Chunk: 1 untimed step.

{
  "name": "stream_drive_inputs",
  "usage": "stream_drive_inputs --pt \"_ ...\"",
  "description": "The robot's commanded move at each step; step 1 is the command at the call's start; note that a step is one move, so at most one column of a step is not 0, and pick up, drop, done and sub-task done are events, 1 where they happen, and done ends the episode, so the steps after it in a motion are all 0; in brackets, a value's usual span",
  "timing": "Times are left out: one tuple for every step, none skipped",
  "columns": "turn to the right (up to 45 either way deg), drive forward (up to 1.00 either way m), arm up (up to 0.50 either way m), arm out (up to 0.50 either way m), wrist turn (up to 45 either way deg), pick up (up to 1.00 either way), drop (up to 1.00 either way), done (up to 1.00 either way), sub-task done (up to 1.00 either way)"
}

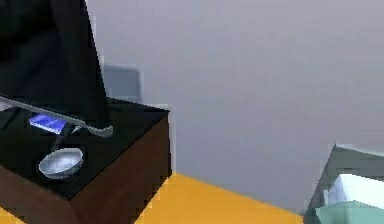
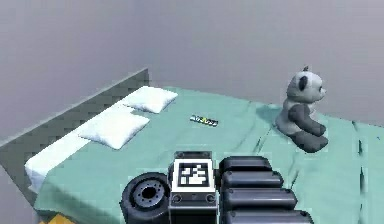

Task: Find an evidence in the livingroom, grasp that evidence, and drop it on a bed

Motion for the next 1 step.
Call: stream_drive_inputs --pt "45.0 0.0 0.0 0.0 0.0 0.0 0.0 0.0 0.0"
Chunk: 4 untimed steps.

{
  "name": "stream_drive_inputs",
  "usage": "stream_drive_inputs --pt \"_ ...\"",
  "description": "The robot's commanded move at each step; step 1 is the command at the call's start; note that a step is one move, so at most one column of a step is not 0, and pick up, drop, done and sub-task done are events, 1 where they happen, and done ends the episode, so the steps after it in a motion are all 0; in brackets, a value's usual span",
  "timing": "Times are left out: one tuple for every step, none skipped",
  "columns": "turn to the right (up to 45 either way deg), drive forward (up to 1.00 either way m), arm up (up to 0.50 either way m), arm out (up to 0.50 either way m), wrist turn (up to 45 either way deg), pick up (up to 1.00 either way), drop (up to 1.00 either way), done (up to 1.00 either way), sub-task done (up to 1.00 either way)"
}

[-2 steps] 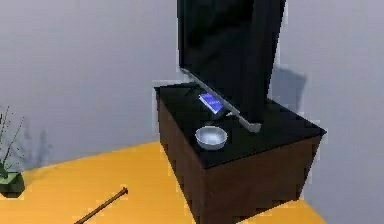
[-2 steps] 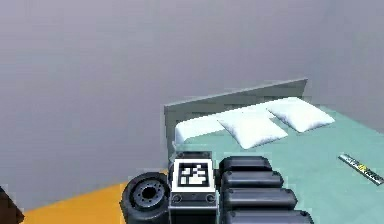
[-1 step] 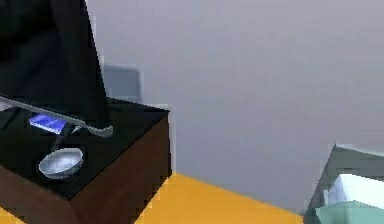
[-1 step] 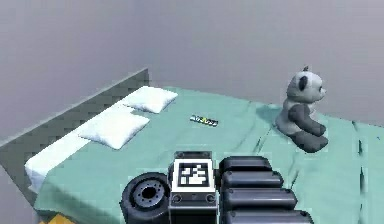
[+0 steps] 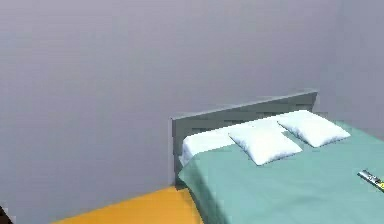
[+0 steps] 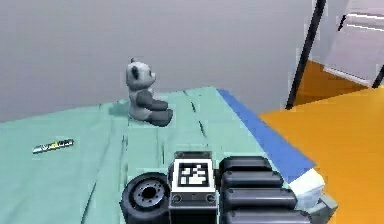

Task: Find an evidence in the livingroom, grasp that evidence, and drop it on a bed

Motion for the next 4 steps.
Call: stream_drive_inputs --pt "33.0 0.0 0.0 0.0 0.0 0.0 0.0 0.0 0.0" --pt "-45.0 0.0 0.0 0.0 0.0 0.0 0.0 0.0 0.0" --pt "-45.0 0.0 0.0 0.0 0.0 0.0 0.0 0.0 0.0" --pt "-12.0 0.0 0.0 0.0 0.0 0.0 0.0 0.0 0.0"
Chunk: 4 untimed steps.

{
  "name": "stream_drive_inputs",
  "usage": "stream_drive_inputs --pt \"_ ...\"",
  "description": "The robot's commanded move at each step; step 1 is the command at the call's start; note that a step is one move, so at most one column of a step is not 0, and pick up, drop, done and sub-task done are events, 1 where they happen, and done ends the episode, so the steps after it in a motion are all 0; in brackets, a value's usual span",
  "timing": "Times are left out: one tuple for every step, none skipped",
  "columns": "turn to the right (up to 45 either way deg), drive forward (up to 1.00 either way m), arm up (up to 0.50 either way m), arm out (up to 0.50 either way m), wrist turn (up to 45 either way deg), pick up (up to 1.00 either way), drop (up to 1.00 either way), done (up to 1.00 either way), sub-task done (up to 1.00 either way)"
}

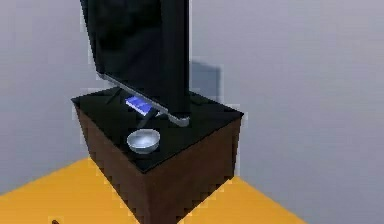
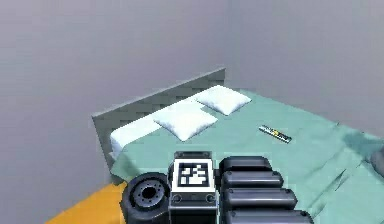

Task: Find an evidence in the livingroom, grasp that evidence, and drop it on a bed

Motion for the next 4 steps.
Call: stream_drive_inputs --pt "-45.0 0.0 0.0 0.0 0.0 0.0 0.0 0.0 0.0" --pt "-45.0 0.0 0.0 0.0 0.0 0.0 0.0 0.0 0.0" --pt "-45.0 0.0 0.0 0.0 0.0 0.0 0.0 0.0 0.0" --pt "0.0 0.4 0.0 0.0 0.0 0.0 0.0 0.0 0.0"
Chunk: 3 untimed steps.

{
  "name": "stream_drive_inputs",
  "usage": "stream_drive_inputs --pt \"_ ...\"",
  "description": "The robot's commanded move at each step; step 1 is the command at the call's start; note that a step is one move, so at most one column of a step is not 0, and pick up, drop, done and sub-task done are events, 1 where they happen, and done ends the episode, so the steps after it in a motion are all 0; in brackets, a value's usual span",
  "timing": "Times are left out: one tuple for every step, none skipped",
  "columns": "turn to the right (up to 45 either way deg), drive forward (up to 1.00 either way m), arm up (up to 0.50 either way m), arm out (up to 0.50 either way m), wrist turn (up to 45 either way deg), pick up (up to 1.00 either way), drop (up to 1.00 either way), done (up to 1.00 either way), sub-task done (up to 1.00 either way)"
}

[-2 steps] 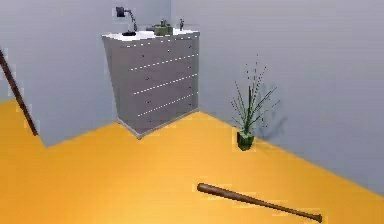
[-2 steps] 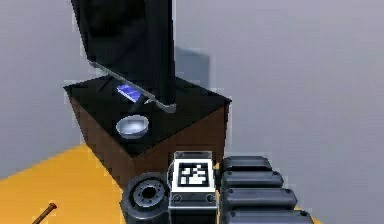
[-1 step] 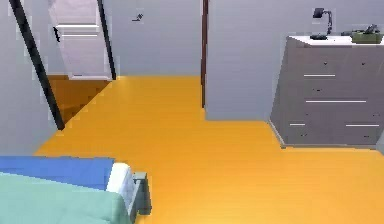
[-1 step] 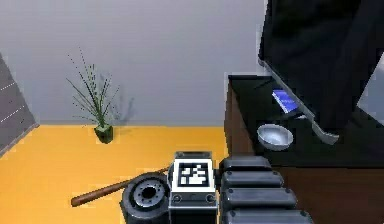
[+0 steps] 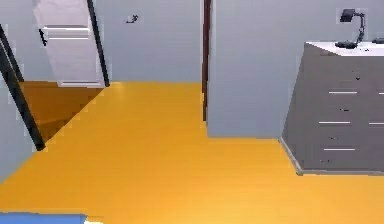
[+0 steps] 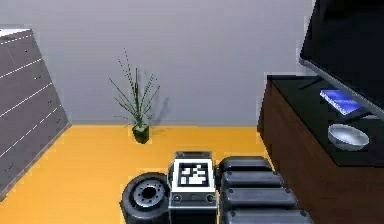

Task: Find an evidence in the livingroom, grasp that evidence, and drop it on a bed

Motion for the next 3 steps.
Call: stream_drive_inputs --pt "-18.0 0.0 0.0 0.0 0.0 0.0 0.0 0.0 0.0" --pt "9.0 0.0 0.0 0.0 0.0 0.0 0.0 0.0 0.0" --pt "-18.0 0.0 0.0 0.0 0.0 0.0 0.0 0.0 0.0"
